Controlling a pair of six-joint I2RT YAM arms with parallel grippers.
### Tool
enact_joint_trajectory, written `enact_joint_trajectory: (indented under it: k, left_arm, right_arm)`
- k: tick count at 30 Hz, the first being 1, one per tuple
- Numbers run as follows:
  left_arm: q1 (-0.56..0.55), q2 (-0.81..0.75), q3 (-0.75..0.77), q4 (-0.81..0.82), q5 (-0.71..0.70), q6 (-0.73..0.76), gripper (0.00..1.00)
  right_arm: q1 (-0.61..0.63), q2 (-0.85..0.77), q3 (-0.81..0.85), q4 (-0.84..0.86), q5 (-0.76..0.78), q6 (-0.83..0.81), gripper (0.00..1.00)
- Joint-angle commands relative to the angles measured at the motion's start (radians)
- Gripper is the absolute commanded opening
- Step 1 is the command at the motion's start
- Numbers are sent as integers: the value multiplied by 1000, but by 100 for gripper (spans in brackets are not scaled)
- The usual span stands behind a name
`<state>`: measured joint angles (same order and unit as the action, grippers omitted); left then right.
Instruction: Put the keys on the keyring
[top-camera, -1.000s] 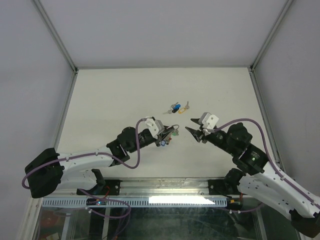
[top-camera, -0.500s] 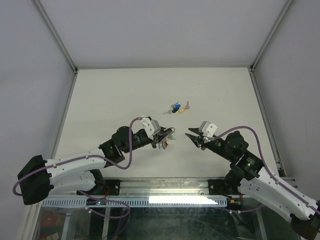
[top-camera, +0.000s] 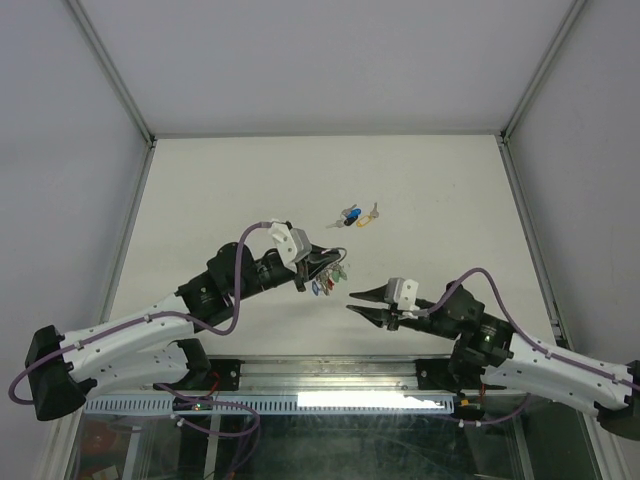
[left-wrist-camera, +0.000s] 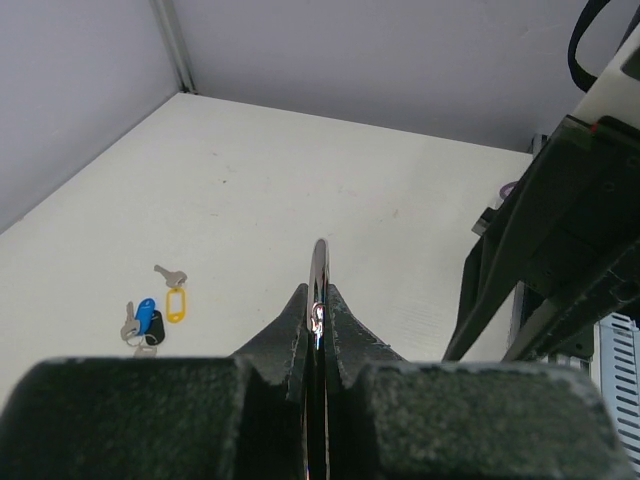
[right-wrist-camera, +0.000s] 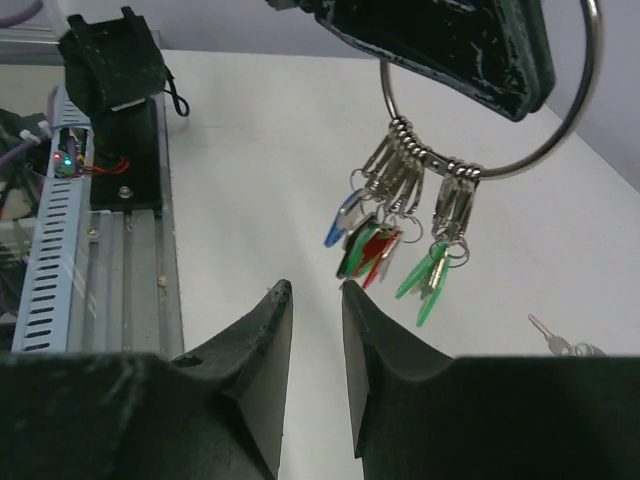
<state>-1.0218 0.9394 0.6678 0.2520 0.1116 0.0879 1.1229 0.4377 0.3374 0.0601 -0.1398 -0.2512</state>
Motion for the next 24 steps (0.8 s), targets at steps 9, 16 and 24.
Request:
enact_joint_trajectory:
  k: [9,16,24]
  left_arm:
    - [-4,-78,85,-55,38,9,0]
    - [-4,-83,92,-59,46,15,0]
    - [-4,-84,96,-60,46,16,0]
  right_arm:
    - [129,169,-77,496,522,-19,41]
    - [129,266,-82,641,523,-6,51]
    - [129,329,-74,647,455,16,54]
